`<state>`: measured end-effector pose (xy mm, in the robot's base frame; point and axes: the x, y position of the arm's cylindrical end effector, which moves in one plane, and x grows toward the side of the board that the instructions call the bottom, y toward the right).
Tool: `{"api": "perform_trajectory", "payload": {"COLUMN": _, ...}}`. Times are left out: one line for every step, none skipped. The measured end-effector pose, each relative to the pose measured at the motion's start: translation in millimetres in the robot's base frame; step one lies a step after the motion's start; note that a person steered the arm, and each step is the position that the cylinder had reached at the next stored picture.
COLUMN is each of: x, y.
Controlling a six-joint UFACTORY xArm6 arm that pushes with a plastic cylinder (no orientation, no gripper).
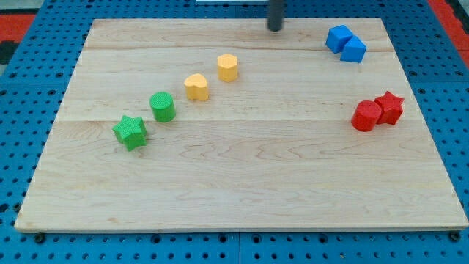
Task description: Move the blue cube left to the blue triangle
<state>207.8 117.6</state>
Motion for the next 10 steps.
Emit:
{"api": "perform_trajectory", "payload": {"x": -10, "y": 73}}
{"api": "perform_trajectory", "payload": {"x": -13, "y": 82}}
{"api": "perform_trajectory", "payload": {"x": -13, "y": 82}}
{"api": "perform_trajectory", "payload": {"x": 2, "y": 99}}
{"api": "perform_trajectory", "payload": {"x": 37, "y": 117}}
{"api": "perform_trajectory", "payload": {"x": 95, "y": 107}}
{"api": "perform_trajectory", "payload": {"x": 144, "y": 82}}
{"api": "perform_trajectory", "payload": {"x": 204, "y": 65}}
{"api": "perform_trajectory", "payload": {"x": 219, "y": 81}}
{"api": "perform_trajectory", "payload": {"x": 157, "y": 113}}
